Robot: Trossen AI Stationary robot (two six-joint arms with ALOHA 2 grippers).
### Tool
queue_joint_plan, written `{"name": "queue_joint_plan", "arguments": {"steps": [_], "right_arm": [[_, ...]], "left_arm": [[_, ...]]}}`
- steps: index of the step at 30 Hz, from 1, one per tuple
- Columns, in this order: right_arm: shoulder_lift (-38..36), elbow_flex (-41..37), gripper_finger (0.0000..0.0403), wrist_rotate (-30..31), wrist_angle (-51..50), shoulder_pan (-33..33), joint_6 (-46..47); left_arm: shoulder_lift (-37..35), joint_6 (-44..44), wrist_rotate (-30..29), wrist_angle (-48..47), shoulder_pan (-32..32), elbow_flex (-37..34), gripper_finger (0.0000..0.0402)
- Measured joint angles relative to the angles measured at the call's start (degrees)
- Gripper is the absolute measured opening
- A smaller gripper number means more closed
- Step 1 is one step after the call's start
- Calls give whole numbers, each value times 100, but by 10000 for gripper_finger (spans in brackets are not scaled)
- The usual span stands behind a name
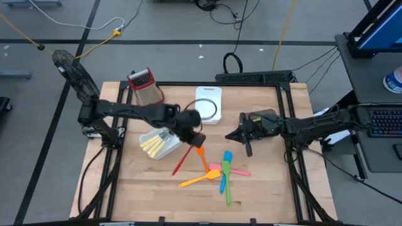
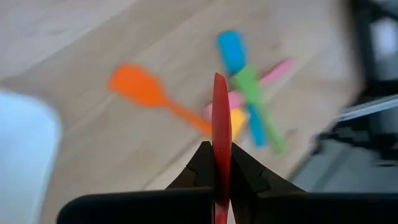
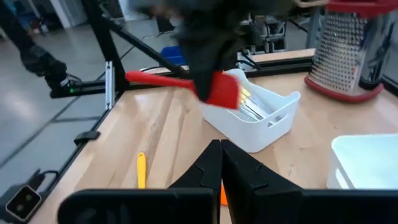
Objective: Pick & Place Kitchen Items
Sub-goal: Put the red spatula into the top white bin
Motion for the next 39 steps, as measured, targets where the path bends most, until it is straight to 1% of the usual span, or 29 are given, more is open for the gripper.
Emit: {"name": "queue_joint_plan", "arguments": {"steps": [6,12,17,21,24,27,34,37,39], "right_arm": [[-2,-1,0,-1,-3,239,-168],[-2,-1,0,-1,-5,562,-305],[-2,-1,0,3,-5,771,-341],[-2,-1,0,11,-19,792,-360],[-2,-1,0,22,-23,792,-487],[-2,-1,0,160,-18,779,-503],[-2,-1,0,198,-25,690,-498],[-2,-1,0,200,-16,613,-490],[-4,-1,0,200,-14,558,-490]], "left_arm": [[-61,-53,462,894,548,3,8],[-61,-193,455,1268,1250,3,8],[42,-326,547,1933,1869,14,8],[287,-457,858,2300,2359,12,7],[569,-452,1300,2549,2686,12,7],[904,-460,1594,2718,2951,12,7],[1565,-639,1868,2782,3301,12,7],[1768,-731,2067,2877,3393,12,7],[1862,-784,2100,2886,3420,12,7]]}}
